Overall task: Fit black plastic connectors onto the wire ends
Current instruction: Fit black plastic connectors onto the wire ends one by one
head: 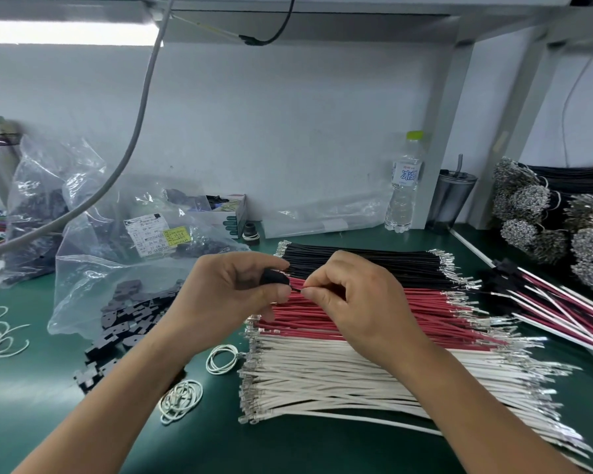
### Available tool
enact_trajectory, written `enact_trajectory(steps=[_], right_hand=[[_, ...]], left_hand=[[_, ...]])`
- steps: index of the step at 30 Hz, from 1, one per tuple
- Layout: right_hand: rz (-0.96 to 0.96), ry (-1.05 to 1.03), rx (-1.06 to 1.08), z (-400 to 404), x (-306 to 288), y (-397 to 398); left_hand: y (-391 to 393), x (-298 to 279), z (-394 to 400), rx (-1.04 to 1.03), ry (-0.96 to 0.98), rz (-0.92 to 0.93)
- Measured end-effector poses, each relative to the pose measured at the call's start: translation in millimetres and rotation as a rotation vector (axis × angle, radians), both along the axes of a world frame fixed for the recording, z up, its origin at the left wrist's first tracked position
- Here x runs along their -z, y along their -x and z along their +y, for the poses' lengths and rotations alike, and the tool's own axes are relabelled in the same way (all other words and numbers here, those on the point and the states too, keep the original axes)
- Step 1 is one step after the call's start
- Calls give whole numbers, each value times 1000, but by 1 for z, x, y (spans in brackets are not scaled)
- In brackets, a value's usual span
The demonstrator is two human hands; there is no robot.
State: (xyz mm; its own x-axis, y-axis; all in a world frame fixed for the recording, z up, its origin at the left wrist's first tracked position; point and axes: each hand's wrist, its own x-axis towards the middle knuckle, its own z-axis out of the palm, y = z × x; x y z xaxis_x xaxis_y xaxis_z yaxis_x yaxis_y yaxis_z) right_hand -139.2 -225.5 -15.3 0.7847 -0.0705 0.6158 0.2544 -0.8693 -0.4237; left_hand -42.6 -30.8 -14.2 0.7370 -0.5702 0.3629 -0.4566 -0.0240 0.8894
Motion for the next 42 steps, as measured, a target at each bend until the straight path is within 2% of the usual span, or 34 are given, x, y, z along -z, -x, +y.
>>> enact_trajectory(steps=[3,7,11,13,17,23,31,38,42], right_hand=[[-10,-3,-11,-2,0,1],[-20,-52,-57,2,0,3],[-17,-75,-73,2,-3,6],[9,16,-7,-2,-10,9],[-71,281,101,3,-23,23],[289,268,-58,33,8,43],[300,290,-86,39,13,40],[300,153,-68,32,9,40],[225,-58,-59,19,-9,36]], left_hand=[[-1,0,0,45,-44,1],[2,3,-3,69,30,104],[2,5,-4,76,46,100],[2,5,-7,60,37,105],[-1,7,-8,52,8,104],[-3,9,-7,-17,46,122],[-1,11,-9,-35,15,132],[-4,11,-7,8,4,197],[-5,10,-6,30,22,234]])
